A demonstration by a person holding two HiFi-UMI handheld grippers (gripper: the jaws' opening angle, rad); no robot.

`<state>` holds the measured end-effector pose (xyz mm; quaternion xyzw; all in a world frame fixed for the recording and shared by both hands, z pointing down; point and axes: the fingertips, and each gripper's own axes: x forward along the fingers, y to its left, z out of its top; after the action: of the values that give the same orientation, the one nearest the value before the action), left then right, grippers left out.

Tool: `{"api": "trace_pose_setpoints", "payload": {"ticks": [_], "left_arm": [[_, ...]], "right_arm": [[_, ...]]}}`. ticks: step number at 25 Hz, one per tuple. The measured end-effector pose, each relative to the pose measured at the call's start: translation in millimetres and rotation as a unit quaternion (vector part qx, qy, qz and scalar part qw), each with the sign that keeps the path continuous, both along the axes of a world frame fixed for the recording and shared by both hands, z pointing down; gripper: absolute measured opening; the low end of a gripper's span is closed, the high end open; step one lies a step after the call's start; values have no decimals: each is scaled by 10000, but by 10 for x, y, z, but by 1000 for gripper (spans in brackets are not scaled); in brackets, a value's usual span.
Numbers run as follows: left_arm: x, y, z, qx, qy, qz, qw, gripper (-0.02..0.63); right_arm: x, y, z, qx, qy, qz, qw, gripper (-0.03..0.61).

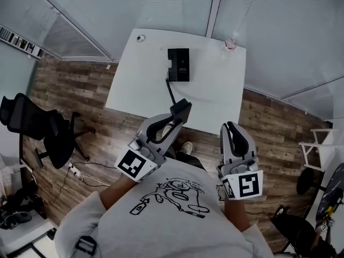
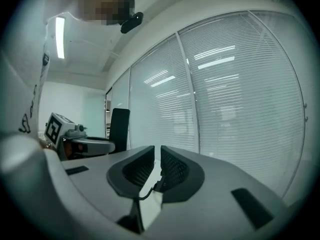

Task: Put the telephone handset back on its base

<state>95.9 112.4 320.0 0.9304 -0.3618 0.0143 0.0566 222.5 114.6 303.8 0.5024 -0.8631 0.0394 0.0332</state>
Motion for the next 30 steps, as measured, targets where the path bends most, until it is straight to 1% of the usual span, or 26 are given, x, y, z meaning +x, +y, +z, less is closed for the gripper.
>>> {"api": "trace_pose_setpoints", "payload": {"ticks": [8, 18, 24, 30], "left_arm": [[-229, -192, 13, -49, 104, -180, 9998, 67], [-697, -731, 64, -109, 229, -236, 9994, 67], [-1015, -1197, 68, -120, 324, -140, 9993, 67], [-1221, -1608, 45, -126, 391, 104, 9991, 67]], "right_arm": [[-230, -241, 23, -36, 30, -173, 9998, 32], [-764, -838, 60, -92, 157, -363, 9992, 32], [-1116, -1301, -23, 15, 271, -356, 9990, 32], [-1352, -1652, -103, 83, 337, -200, 9992, 32]]}}
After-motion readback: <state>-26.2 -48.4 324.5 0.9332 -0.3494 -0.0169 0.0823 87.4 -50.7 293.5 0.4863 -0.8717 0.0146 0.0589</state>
